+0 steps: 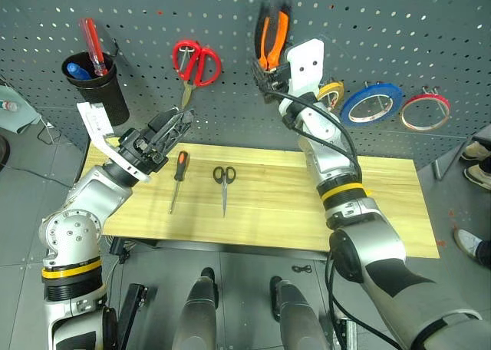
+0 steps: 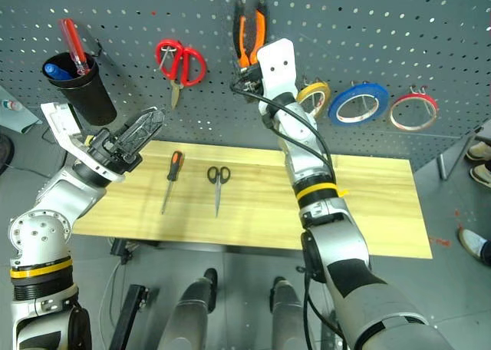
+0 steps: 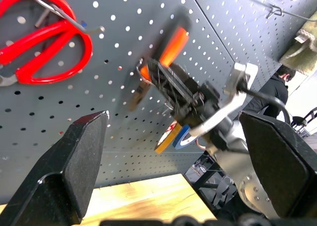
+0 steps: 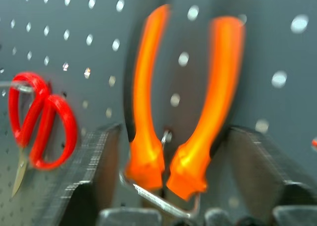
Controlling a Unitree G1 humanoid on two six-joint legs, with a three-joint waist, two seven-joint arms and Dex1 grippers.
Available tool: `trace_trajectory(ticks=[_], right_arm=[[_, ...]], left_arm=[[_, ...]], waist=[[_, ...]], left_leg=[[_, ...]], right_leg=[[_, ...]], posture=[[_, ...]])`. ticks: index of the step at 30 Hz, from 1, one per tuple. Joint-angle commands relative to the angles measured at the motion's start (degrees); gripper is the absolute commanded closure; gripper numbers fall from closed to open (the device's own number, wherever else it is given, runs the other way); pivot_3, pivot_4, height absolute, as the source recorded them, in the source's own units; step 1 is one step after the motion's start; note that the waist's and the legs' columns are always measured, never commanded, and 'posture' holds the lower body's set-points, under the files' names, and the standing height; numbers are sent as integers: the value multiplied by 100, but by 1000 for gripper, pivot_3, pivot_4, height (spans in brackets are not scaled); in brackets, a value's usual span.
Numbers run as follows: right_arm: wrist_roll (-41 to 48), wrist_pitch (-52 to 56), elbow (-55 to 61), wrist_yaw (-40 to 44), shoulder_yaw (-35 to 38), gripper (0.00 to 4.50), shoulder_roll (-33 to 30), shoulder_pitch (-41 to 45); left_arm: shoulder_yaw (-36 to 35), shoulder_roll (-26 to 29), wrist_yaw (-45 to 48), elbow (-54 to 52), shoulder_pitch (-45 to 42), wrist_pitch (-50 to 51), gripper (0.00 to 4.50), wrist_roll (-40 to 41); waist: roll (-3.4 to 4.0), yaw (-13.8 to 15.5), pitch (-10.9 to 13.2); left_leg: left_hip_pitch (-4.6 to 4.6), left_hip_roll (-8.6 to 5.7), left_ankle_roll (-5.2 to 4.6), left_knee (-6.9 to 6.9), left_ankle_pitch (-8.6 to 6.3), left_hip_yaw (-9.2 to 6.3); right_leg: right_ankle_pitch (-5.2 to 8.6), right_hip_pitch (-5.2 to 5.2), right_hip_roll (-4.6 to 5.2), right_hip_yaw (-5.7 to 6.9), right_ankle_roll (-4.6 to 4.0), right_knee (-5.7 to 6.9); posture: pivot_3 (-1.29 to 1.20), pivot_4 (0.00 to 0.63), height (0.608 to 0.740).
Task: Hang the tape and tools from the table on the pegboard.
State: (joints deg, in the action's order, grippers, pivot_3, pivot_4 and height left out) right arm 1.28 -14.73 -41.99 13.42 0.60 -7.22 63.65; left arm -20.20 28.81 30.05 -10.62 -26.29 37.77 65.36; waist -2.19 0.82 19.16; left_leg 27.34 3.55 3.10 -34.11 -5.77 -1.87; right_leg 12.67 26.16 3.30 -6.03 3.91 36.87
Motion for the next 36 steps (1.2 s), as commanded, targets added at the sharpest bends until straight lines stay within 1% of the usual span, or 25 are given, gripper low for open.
trace_trajectory(ticks=[1, 4, 8, 10, 12, 13, 15, 16, 18, 22, 26, 29, 31, 35, 36], right_arm=[[157, 293, 801, 297, 82, 26, -266, -187], [404, 1046, 1905, 854, 36, 26, -570, -706], [907, 2450, 3614, 1527, -14, 26, -1095, -1578], [1243, 3173, 4364, 1824, -11, 26, -1381, -1954], [1629, 3862, 5110, 2268, -37, 26, -1784, -2362], [1798, 4146, 5439, 2521, -64, 26, -2029, -2584], [2086, 4609, 5896, 2845, -54, 26, -2420, -2973], [2232, 4769, 6039, 3080, -37, 26, -2642, -3198], [2437, 4925, 6213, 3426, 3, 26, -2968, -3543], [2745, 4905, 6159, 4042, 105, 26, -3381, -3945], [2763, 4630, 5930, 4496, 46, 26, -3516, -4007], [2616, 4272, 5660, 4775, -47, 26, -3523, -3913], [2579, 4159, 5518, 4815, -46, 26, -3481, -3781], [2536, 4070, 5475, 4806, -72, 26, -3461, -3679], [2521, 4058, 5452, 4789, -56, 26, -3475, -3659]], left_arm=[[-172, 174, 189, 21, -12, 43, 0, 19], [-106, 287, 235, -27, 171, 78, 0, -126], [388, 463, 277, -421, 768, 71, 0, -789], [792, 510, 83, -627, 1010, 73, 0, -1300], [1253, 368, -411, -878, 1130, 179, 0, -1763], [1456, 198, -718, -979, 1173, 273, 0, -1919], [1860, -53, -1057, -1160, 1314, 364, 0, -2255], [2093, -200, -1338, -1146, 1356, 391, 0, -2565], [2405, -498, -1814, -1067, 1403, 434, 0, -3052], [2822, -1042, -2846, -730, 1341, 595, 0, -4087], [2770, -1575, -3510, -169, 1141, 608, 0, -4706], [2676, -1884, -3694, 414, 923, 496, 0, -4996], [2649, -2046, -3681, 782, 778, 377, 0, -5113], [2632, -2198, -3593, 1181, 622, 204, 0, -5362], [2667, -2270, -3635, 1456, 504, 108, 0, -5479]], waist=[[0, -3, 0], [0, -3, 0], [0, -3, 0], [0, -8, 0], [1, -11, 1], [1, -3, 1], [0, -10, 1], [0, -12, 1], [-1, -12, 1], [-5, -64, 3], [-7, -102, 4], [-12, -95, 8], [-12, -100, 10], [-13, -115, 16], [-13, -116, 16]], left_leg=[[0, 0, 0, 0, 0, 0], [1, 0, 0, 11, 0, 0], [2, 0, 1, 38, -1, 1], [3, 1, 4, 41, -3, 2], [2, 3, 4, 42, -3, 2], [3, 3, 4, 39, -3, 2], [2, 3, 4, 26, -4, 2], [3, 2, 4, 24, -4, 3], [-1, 2, 4, 19, -4, 4], [-1, 3, 3, 10, -3, 4], [-3, 3, 3, 4, -3, 4], [0, -1, 3, -3, -3, 3], [0, -6, 3, -5, -3, 3], [1, -8, 3, -4, -3, 3], [1, -7, 3, -2, -3, 2]], right_leg=[[0, 0, 0, 0, 0, 0], [0, 1, 0, 0, -2, -4], [7, 6, 4, 1, -7, -13], [11, 10, 4, 3, -11, -12], [13, 10, 3, 3, -15, -8], [13, 10, 2, 3, -15, -8], [15, 2, 4, 3, -12, -10], [17, 1, 4, 3, -8, -14], [39, -5, 6, 3, 29, -13], [36, -2, 3, 0, 36, -10], [34, -2, -1, -3, 38, -6], [33, -3, 1, -3, 42, -7], [33, -5, 4, -5, 46, -9], [35, -4, 6, -6, 49, -8], [36, -4, 5, -5, 49, -8]], posture=[[164, 339, 740], [158, 341, 740], [140, 344, 740], [128, 347, 740], [105, 348, 740], [102, 349, 740], [84, 352, 740], [79, 353, 740], [65, 358, 740], [46, 367, 740], [28, 380, 740], [23, 388, 740], [17, 393, 740], [-7, 401, 740], [-18, 404, 740]])
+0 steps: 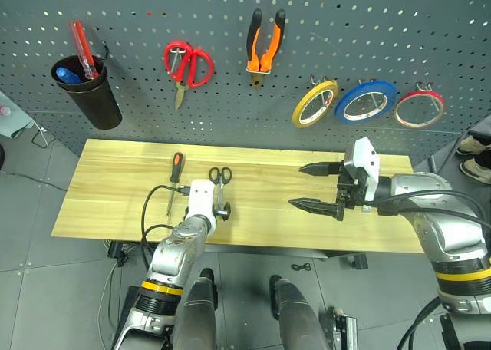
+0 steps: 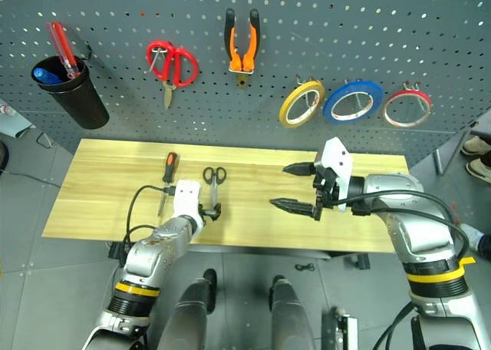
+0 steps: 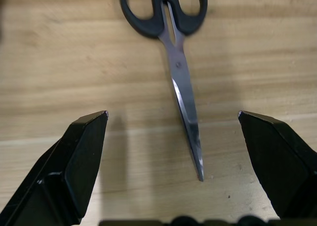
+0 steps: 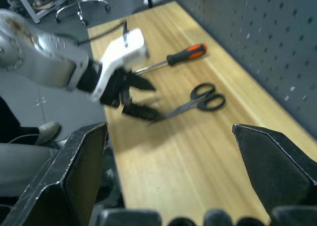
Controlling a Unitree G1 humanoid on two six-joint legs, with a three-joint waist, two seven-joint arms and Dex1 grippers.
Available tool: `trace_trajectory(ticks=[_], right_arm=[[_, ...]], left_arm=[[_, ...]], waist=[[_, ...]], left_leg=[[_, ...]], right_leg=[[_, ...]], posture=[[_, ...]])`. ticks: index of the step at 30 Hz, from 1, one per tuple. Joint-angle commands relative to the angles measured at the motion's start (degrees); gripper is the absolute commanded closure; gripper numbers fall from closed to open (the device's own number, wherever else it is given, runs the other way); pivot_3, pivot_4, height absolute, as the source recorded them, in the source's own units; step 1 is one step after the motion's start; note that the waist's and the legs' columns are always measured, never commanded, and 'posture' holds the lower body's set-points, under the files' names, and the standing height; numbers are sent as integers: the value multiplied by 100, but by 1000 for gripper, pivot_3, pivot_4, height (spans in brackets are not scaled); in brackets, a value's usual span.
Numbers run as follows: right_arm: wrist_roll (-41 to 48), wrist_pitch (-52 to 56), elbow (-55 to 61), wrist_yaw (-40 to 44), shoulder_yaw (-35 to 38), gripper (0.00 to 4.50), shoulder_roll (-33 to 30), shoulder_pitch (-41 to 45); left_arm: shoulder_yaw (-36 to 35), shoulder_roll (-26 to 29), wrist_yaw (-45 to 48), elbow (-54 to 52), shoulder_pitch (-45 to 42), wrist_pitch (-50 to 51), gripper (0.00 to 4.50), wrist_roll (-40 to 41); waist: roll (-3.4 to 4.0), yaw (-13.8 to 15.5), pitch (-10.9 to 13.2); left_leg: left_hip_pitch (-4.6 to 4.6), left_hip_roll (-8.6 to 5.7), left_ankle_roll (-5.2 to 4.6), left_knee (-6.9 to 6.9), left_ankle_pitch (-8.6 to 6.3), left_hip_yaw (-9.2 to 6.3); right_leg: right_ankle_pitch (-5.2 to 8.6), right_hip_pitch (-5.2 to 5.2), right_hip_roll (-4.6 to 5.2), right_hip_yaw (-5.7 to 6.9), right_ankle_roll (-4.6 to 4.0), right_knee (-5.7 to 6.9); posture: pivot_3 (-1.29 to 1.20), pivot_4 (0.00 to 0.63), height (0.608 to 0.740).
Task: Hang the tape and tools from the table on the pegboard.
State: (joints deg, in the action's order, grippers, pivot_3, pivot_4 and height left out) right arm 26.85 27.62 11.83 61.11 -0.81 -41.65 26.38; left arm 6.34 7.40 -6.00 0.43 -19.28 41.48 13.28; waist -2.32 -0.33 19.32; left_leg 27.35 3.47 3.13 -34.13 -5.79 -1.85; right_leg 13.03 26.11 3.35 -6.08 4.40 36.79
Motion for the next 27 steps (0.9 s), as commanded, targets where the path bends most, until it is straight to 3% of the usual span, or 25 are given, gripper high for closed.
trace_trajectory(ticks=[1, 5, 8, 15, 16, 27], right_arm=[[-45, -168, 73, -2, 97, 26, -37, 82], [-10, -13, 190, -130, 171, 26, -36, 62], [90, 169, 334, -261, 248, 0, -43, 30], [233, 501, 535, -481, 350, 0, -38, 6], [253, 532, 549, -505, 360, 0, -40, 2], [307, 593, 687, -686, 349, 0, 49, -59]], left_arm=[[27, -173, -50, 532, -272, -327, 0, -358], [26, -317, -99, 1152, -555, -484, 0, -669], [43, -428, -77, 1255, -627, -456, 801, -809], [-49, -611, 26, 1251, -686, -366, 4223, -929], [-59, -614, 37, 1216, -673, -341, 4467, -951], [-92, -345, 326, 183, -121, -273, 4461, -1081]], waist=[[1, -5, 4], [-4, -38, 39], [-2, -51, 62], [-1, -84, 141], [0, -88, 146], [-1, -203, 237]], left_leg=[[0, 0, 0, 1, 0, 0], [1, -6, 0, -6, 0, 0], [0, -7, 0, -6, 0, 0], [-2, -6, 0, -6, 0, 0], [-1, -6, 0, -6, 0, 0], [-2, -6, 0, -6, 0, 0]], right_leg=[[0, 0, 0, 0, 0, 0], [-1, -2, 3, -1, 4, 0], [-1, -4, 5, -3, 5, 0], [-1, -3, 5, -3, 6, 5], [-1, -3, 5, -3, 6, 6], [0, -3, 5, -5, 7, 8]], posture=[[-25, 406, 740], [-46, 417, 740], [-51, 425, 740], [-65, 453, 740], [-66, 456, 740], [-33, 442, 740]])
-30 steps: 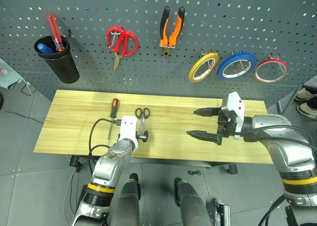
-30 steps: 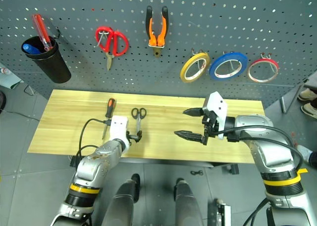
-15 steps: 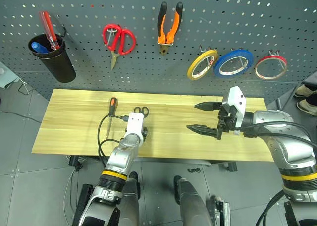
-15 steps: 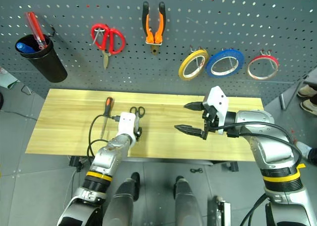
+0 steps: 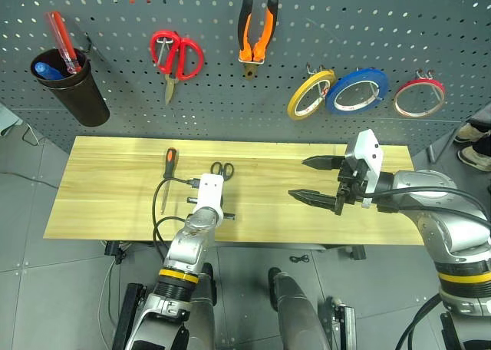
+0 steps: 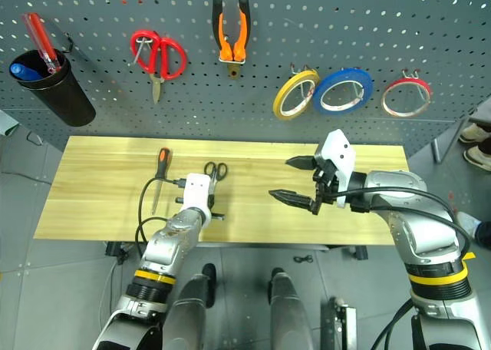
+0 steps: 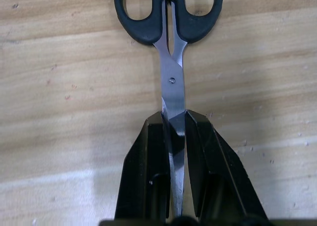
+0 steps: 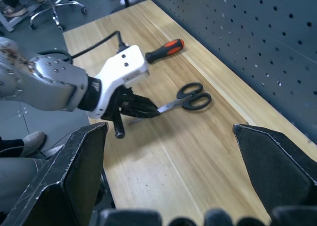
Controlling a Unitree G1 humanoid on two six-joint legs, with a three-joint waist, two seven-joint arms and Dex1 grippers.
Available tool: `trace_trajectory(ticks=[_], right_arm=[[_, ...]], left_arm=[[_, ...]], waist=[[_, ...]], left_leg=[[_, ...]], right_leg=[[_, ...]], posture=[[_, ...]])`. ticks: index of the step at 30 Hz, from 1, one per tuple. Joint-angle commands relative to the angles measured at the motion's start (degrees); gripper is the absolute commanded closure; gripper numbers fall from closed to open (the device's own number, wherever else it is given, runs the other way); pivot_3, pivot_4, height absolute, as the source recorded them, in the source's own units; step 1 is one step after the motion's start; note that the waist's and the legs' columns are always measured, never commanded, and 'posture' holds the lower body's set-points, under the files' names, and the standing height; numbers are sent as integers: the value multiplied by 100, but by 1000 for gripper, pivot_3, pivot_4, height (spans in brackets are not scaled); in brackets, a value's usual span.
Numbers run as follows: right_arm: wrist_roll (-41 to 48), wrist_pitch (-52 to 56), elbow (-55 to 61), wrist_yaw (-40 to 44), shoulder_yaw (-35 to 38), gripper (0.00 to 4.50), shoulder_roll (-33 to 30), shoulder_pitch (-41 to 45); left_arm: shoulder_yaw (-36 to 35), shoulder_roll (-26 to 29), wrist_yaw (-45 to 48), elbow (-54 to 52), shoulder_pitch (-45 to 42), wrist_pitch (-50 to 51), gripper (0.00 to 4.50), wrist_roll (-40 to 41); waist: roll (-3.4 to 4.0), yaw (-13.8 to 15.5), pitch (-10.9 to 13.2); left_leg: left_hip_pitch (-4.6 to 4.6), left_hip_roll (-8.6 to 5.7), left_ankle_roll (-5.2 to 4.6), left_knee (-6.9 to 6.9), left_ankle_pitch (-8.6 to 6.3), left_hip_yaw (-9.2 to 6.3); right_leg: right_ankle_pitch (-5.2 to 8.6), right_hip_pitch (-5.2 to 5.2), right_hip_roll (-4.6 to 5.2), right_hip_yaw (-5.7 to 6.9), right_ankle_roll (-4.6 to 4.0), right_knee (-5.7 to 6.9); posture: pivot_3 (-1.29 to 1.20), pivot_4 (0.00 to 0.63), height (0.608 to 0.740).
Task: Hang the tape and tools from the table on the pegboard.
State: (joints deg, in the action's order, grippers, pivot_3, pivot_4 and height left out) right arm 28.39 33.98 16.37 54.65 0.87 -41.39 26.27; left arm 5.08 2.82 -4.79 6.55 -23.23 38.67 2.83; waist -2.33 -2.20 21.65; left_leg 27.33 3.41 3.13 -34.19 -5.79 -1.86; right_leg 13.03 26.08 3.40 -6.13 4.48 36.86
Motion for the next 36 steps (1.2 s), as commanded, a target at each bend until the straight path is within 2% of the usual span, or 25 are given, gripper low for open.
trace_trajectory(ticks=[1, 4, 8, 14, 21, 26, 29, 36], right_arm=[[180, -49, 307, -52, 206, 0, 28, -64], [261, -93, 576, -41, 270, 0, 34, -130], [647, 103, 888, -236, 464, 0, 144, 144], [1500, 736, 824, -1207, 913, 0, 580, 1504], [1660, 776, 543, -1755, 932, 0, 882, 2527], [1657, 658, 474, -1743, 858, 0, 959, 2634], [1617, 599, 450, -1718, 824, 0, 980, 2669], [1621, 581, 452, -1710, 798, 0, 970, 2689]], left_arm=[[79, 242, 357, -844, 429, -53, 4461, -33], [283, 812, 817, -2039, 1024, -111, 4461, -137], [81, 1298, 1187, -3530, 1825, -696, 4461, -45], [-218, 1412, 1359, -4894, 2048, -1317, 4461, -19], [-572, 1233, 1017, -5143, 1231, -1099, 4461, -236], [-771, 1273, 824, -4983, 519, -992, 4461, -494], [-800, 1288, 811, -4947, 423, -966, 4461, -584], [-784, 1215, 797, -5043, 581, -811, 4461, -685]], waist=[[0, -28, 3], [0, -43, 8], [0, -22, 8], [0, -3, 8], [0, 81, 7], [-1, 141, 5], [-1, 141, 5], [-1, 138, 5]], left_leg=[[0, 0, 0, 0, 0, 0], [1, 2, 0, 10, 0, 0], [1, 3, 1, 20, 0, 1], [5, 2, 2, 17, 0, 5], [17, 1, 0, 18, 1, 4], [24, 1, 0, 14, 1, 1], [28, 0, 0, 12, 1, 1], [28, 1, 0, 2, 1, 0]], right_leg=[[0, 0, 0, 0, 0, 0], [0, 6, -1, -1, -1, 0], [2, 10, -1, -1, -4, 0], [-5, 10, 3, -3, -7, -10], [-3, 12, 3, 2, -5, -17], [-11, 14, 2, 6, -15, -15], [-30, 15, 3, 7, -43, -16], [-32, 16, 3, 8, -45, -8]], posture=[[-33, 442, 740], [-19, 423, 740], [2, 402, 740], [30, 370, 740], [52, 333, 740], [63, 321, 740], [63, 321, 740], [53, 327, 740]])
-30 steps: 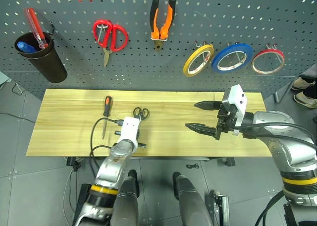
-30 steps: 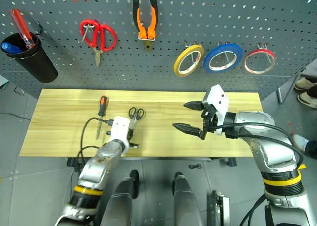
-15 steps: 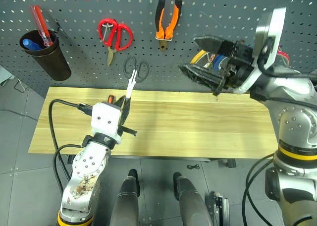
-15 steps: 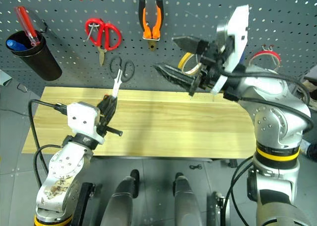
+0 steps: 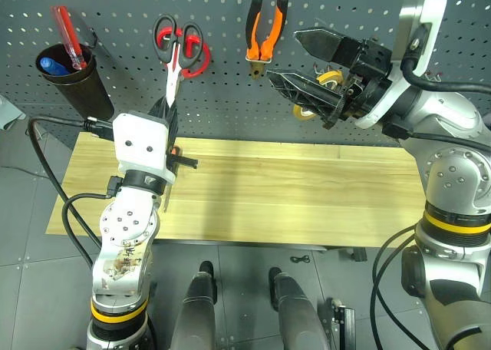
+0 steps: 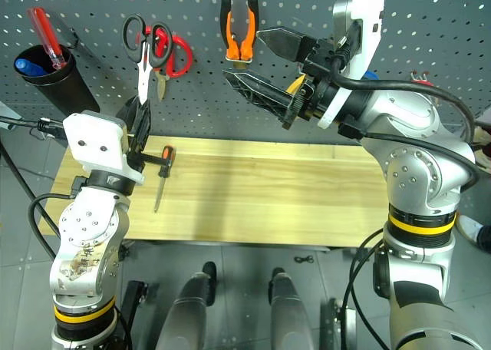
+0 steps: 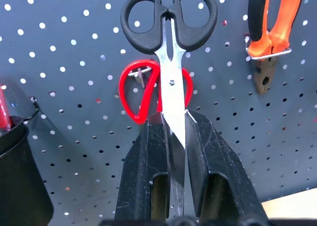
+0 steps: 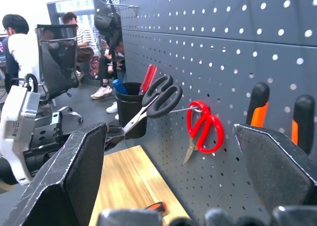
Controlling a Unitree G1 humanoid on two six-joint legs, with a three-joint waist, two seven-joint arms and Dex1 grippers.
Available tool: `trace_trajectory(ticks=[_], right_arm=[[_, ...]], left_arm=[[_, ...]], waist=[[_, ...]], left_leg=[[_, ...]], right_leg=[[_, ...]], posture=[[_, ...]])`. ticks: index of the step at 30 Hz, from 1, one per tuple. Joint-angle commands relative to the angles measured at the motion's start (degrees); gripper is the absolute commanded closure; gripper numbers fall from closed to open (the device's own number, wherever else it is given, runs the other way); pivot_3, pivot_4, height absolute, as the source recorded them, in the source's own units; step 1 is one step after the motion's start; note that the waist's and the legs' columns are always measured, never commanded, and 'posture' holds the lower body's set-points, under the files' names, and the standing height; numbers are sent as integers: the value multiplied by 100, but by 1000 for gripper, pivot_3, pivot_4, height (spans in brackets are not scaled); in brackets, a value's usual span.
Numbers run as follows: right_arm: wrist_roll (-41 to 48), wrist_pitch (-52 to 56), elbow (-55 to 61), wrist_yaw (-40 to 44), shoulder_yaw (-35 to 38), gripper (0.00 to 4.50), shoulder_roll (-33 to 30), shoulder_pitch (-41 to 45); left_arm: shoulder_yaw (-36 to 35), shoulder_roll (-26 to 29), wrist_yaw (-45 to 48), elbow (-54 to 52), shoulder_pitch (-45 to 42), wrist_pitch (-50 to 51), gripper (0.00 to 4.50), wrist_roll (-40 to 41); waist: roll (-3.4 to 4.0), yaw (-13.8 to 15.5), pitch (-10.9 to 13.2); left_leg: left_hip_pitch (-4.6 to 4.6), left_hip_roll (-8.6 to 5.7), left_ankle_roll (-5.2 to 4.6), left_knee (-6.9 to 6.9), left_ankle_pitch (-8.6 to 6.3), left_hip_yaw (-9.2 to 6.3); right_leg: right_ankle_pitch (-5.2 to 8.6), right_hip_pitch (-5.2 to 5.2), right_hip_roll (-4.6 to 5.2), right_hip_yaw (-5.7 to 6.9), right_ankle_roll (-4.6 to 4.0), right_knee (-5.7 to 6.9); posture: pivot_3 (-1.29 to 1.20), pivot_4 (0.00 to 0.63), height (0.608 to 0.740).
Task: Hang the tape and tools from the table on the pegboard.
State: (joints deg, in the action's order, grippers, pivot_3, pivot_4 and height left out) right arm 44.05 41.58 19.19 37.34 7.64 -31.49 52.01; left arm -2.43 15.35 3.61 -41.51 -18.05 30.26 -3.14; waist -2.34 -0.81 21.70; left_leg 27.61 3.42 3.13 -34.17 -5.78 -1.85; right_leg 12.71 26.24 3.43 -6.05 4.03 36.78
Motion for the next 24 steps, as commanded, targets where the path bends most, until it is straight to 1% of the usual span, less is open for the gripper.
trace_trajectory(ticks=[1, 7, 16, 17, 18, 19, 24], right_arm=[[55, -179, 174, 26, 120, 0, -26, 108], [26, -167, 205, 18, 97, 0, -43, 51], [-15, -126, 211, -8, 45, 0, -69, 32], [-21, -129, 215, -7, 35, 0, -67, 22], [-19, -119, 230, -2, 25, 0, -72, 6], [-17, -115, 251, 13, 15, 0, -82, -26], [-27, -142, 357, 126, -27, 0, -150, -256]], left_arm=[[-38, -67, -65, -245, 117, 94, 4461, -98], [-16, -102, -8, -123, 358, 157, 4461, -87], [75, -128, 22, 261, 106, 312, 4461, -95], [68, -146, 17, 297, 89, 308, 3419, -85], [63, -153, 20, 321, 86, 300, 3063, -80], [58, -152, 27, 352, 99, 284, 2602, -83], [-99, -147, 31, 507, 455, 226, 109, -61]], waist=[[0, -1, 0], [0, -1, 0], [0, -3, 0], [0, -1, 0], [0, -1, 0], [0, -3, 0], [0, -11, 0]], left_leg=[[0, 0, 0, -1, 0, 0], [0, 1, 0, -3, 0, 0], [0, 1, 0, -19, 0, -1], [0, 1, 0, -19, 0, -1], [0, 1, 0, -20, 0, -2], [0, 1, 0, -21, 0, -2], [0, 1, 0, -23, 0, -2]], right_leg=[[0, 0, 0, 0, 0, 1], [-1, 0, -1, 0, -1, 5], [-2, -1, -1, 0, 0, 19], [-2, -1, -1, 0, 0, 20], [-2, -1, -1, 0, 0, 21], [-2, -1, -1, 0, 0, 21], [-2, -2, -1, 0, 0, 23]], posture=[[53, 327, 740], [48, 331, 740], [39, 336, 740], [39, 336, 740], [39, 340, 740], [39, 340, 740], [37, 347, 740]])
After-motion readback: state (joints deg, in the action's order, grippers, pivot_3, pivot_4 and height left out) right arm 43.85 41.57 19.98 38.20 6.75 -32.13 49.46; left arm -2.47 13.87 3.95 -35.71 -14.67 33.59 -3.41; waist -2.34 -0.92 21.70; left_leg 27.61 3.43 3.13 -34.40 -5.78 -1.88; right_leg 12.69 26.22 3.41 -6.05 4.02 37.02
